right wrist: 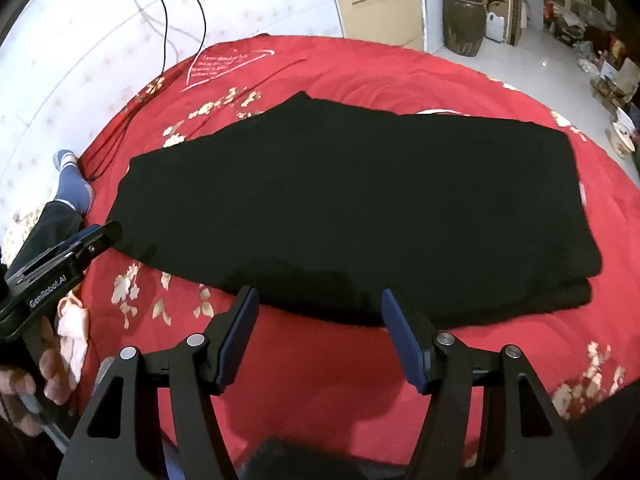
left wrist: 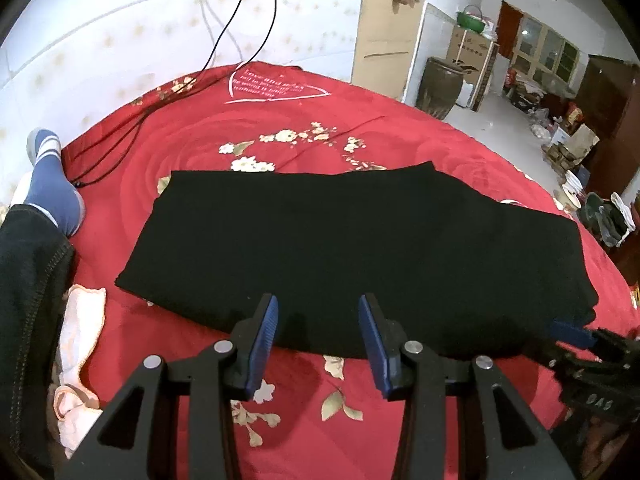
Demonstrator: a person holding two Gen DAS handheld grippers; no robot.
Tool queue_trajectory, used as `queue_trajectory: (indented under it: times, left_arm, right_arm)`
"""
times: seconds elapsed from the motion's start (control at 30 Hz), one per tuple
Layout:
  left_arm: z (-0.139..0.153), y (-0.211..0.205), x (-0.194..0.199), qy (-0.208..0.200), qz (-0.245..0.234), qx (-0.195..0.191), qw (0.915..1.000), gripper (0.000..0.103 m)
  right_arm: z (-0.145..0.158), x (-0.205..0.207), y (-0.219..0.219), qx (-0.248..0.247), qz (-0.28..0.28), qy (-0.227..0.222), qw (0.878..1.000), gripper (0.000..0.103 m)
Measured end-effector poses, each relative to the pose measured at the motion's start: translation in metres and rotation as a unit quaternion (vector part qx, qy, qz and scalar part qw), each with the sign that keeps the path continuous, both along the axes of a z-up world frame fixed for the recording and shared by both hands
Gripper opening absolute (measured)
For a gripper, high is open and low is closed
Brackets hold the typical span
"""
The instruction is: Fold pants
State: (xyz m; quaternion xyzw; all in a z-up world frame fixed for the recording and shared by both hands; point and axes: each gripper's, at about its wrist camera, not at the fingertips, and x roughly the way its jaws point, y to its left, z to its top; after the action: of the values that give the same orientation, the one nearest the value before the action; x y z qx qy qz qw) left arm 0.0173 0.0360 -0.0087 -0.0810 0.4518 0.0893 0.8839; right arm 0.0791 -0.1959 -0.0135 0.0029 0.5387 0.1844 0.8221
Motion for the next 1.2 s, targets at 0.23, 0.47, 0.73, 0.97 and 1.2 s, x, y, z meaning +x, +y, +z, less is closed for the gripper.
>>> queue_trajectory:
  times: [0.23, 0.47, 0.73, 0.97, 1.2]
  left_arm:
    - [-0.012, 0.01, 0.006, 0.016, 0.02, -0.014, 0.9996, 0.045]
    - [-0.008, 0.021, 0.001, 0.008, 0.04, -0.029, 0.9987, 0.045]
    - [-0.008, 0.028, -0.003, 0.009, 0.045, -0.042, 0.9981, 0.051]
    - [-0.028, 0.072, -0.012, 0.024, 0.137, -0.075, 0.9874, 0.054]
    - [-0.051, 0.104, -0.021, 0.039, 0.217, -0.085, 0.9717, 0.055]
  right_arm:
    - [-0.029, 0.005, 0.009, -0.036, 0.005, 0.047, 0.998, 0.064]
    - [-0.02, -0.003, -0.008, -0.001, -0.012, 0.04, 0.999, 0.064]
    - [-0.005, -0.024, -0.012, 0.006, 0.002, 0.023, 1.0, 0.064]
    - [-0.003, -0.026, -0.01, 0.004, 0.001, 0.022, 1.0, 0.064]
    - [-0.001, -0.022, -0.006, 0.011, 0.013, 0.019, 1.0, 0.064]
